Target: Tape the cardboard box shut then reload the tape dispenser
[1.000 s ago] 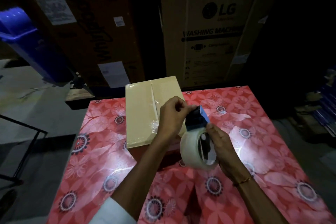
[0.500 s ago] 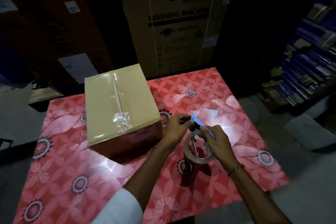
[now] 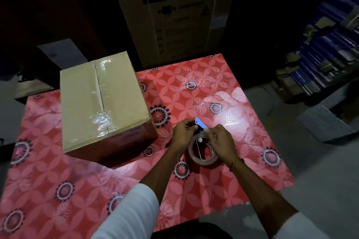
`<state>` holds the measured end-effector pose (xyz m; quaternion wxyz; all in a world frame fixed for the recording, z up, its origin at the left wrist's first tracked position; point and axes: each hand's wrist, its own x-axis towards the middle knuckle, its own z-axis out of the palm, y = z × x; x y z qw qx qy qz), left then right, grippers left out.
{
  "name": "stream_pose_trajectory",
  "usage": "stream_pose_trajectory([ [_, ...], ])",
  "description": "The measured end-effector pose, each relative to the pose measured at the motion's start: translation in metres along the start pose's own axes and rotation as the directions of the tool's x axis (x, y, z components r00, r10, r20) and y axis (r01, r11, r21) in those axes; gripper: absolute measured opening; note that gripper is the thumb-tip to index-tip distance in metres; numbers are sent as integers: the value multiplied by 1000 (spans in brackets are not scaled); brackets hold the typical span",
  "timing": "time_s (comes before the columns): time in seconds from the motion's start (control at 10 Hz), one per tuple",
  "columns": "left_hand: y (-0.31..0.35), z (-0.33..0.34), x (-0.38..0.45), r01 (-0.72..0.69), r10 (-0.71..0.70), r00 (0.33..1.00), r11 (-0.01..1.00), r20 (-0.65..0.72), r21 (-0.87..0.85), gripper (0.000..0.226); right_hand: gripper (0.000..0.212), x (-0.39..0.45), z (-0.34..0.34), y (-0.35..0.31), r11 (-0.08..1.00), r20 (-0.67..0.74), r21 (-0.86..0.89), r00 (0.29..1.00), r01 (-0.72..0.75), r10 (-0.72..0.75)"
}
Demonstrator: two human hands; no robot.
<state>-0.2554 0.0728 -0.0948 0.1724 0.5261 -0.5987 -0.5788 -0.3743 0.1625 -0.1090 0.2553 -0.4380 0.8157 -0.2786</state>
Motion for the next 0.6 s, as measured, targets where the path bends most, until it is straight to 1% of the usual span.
stream_pose_trajectory([
  [0.2, 2, 3, 7, -29, 29, 999, 1000, -18, 12, 27, 38, 7, 2, 3, 1000, -13, -7, 1000, -5, 5],
  [0.3, 2, 5, 9, -40, 40, 999, 999, -24, 20, 25, 32, 8, 3, 6, 1000, -35, 19, 999, -18, 18],
  [0.4, 2, 5, 8, -35, 37, 998, 999, -57, 38, 24, 29, 10, 2, 4, 999, -41, 6, 998, -41, 41],
  [0.5, 5, 0, 9, -60, 68, 990, 996, -120, 65, 20, 33, 16, -2, -4, 999, -96, 30, 995, -38, 40],
  [0.6, 19, -13, 7, -141, 160, 973, 982, -163, 125, 19, 28, 22, -10, -20, 998, -154, 35, 987, 57, -51],
])
